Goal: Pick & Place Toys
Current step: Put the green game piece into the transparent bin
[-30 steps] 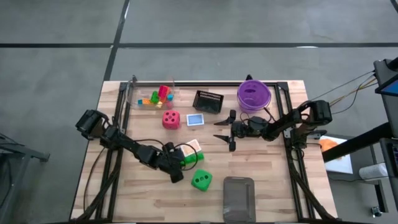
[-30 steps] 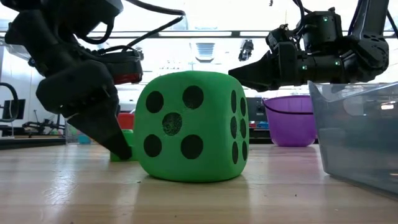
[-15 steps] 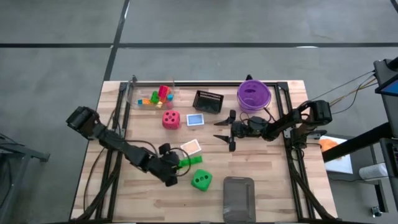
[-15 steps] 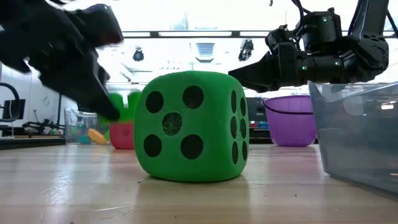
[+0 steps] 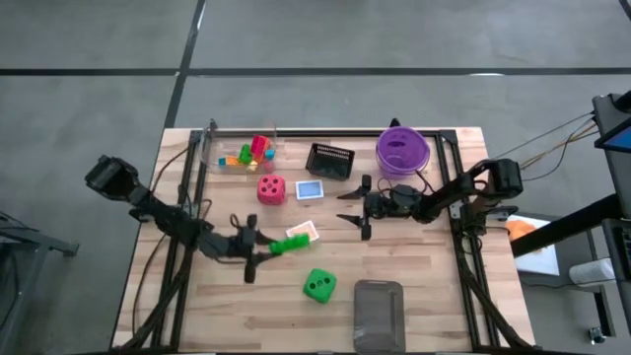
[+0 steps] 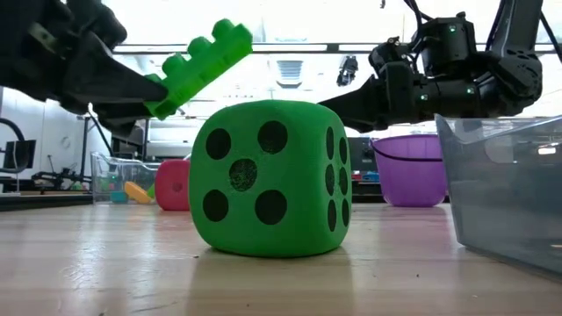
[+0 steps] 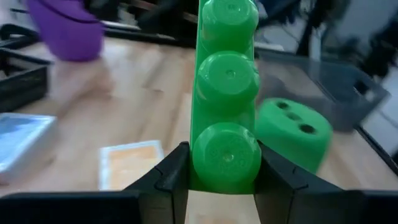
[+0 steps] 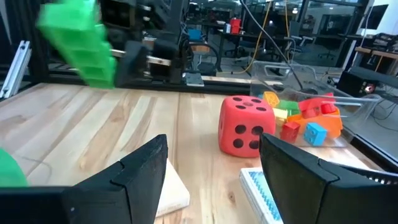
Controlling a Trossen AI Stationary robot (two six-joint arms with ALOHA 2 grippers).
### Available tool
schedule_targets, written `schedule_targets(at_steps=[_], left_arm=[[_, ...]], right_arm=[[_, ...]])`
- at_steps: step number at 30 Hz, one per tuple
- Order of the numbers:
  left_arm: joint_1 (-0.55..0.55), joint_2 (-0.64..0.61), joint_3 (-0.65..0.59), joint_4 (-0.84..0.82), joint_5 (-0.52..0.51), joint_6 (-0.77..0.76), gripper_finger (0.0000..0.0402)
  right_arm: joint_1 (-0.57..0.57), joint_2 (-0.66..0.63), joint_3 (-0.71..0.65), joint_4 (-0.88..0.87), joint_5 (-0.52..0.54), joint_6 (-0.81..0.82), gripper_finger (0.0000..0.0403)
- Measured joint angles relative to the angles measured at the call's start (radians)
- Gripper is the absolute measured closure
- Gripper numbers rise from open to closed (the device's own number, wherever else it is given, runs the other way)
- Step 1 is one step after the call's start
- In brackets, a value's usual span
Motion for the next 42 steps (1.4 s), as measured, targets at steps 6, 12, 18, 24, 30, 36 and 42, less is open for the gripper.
schedule_targets(at_steps=[6, 12, 18, 24, 30, 36, 42], left_arm=[[0.121, -0.139, -0.044, -0.061, -0.004, -0.036, 0.0273], [0.324, -0.279, -0.044, -0.164, -0.007, 0.004, 0.0273], [0.620, -0.374, -0.038, -0.308, -0.004, 0.009, 0.0273], [0.867, -0.385, -0.037, -0.367, 0.039, 0.008, 0.0273], [0.998, -0.382, -0.037, -0.465, 0.054, -0.010, 0.0273], [1.018, -0.380, -0.037, -0.496, 0.054, -0.010, 0.0273], [1.018, -0.380, -0.037, -0.506, 0.054, -0.010, 0.0200]], right_arm=[[0.001, 0.035, 0.029, -0.006, -0.003, 0.000, 0.0151], [0.003, 0.053, 0.039, -0.007, -0.004, 0.000, 0.0151], [0.004, 0.053, 0.039, -0.007, -0.004, 0.004, 0.0151], [0.004, 0.053, 0.039, -0.011, -0.004, 0.004, 0.0151], [0.004, 0.053, 0.039, -0.018, -0.004, 0.004, 0.0151], [0.010, 0.053, 0.038, -0.020, -0.004, 0.004, 0.0151], [0.015, 0.052, 0.038, -0.020, -0.004, 0.004, 0.0151]])
